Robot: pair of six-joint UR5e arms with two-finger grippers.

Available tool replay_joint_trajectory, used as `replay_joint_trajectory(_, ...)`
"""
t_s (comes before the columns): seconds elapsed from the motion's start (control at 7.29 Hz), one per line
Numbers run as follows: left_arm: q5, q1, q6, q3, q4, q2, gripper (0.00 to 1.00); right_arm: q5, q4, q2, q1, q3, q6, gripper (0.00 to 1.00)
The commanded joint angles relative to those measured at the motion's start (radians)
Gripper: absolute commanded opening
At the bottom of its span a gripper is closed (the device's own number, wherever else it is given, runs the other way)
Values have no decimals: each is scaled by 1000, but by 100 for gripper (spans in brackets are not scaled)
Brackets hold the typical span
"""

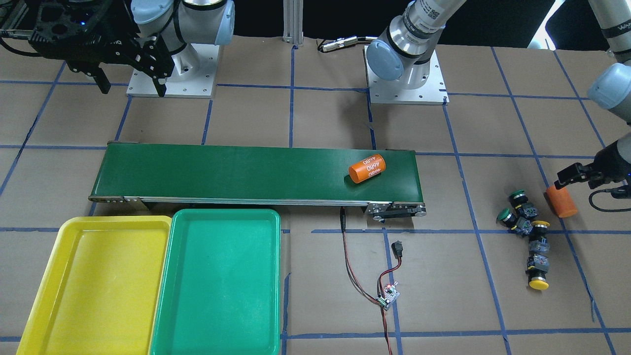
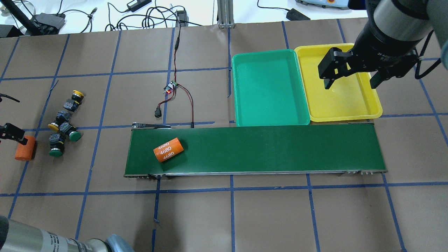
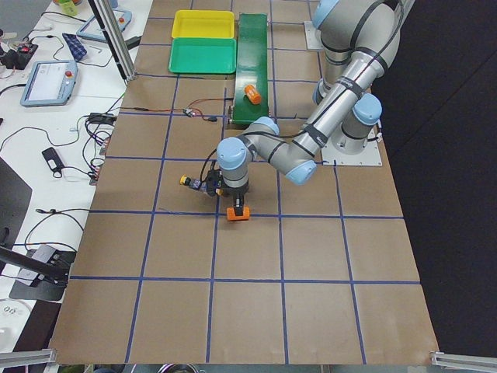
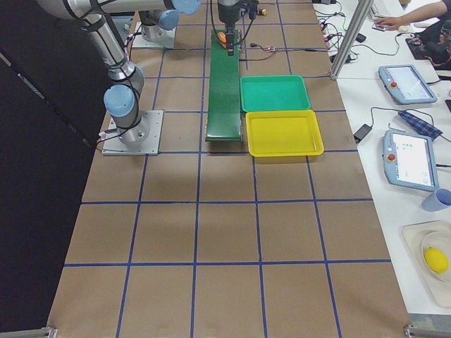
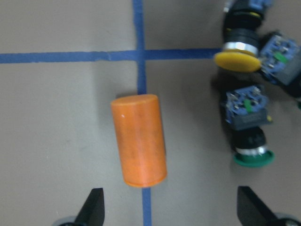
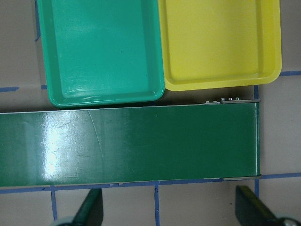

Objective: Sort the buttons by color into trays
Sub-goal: 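Move the left gripper back and grasp the second orange cylinder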

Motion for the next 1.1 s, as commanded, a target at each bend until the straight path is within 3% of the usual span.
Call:
replay_joint_trajectory(0.0,-6,4,-1,-3,109,-73,100,0,0,0,0,0,0,100)
replay_joint_trajectory(0.27,-46,6,12,2,111,-99,100,0,0,0,0,0,0,100)
replay_joint_trajectory(0.41,-46,6,22,-7,111,-107,87,0,0,0,0,0,0,100)
replay_joint_trajectory(0.55,-42,6,76,-6,111,-107,28,0,0,0,0,0,1,100)
replay_joint_trajectory(0.69,-34,6,87,0,110,-105,1,1,0,0,0,0,0,100)
replay_joint_trajectory(0.96,-19,7,91,23,8,-46,0,2,0,0,0,0,0,100)
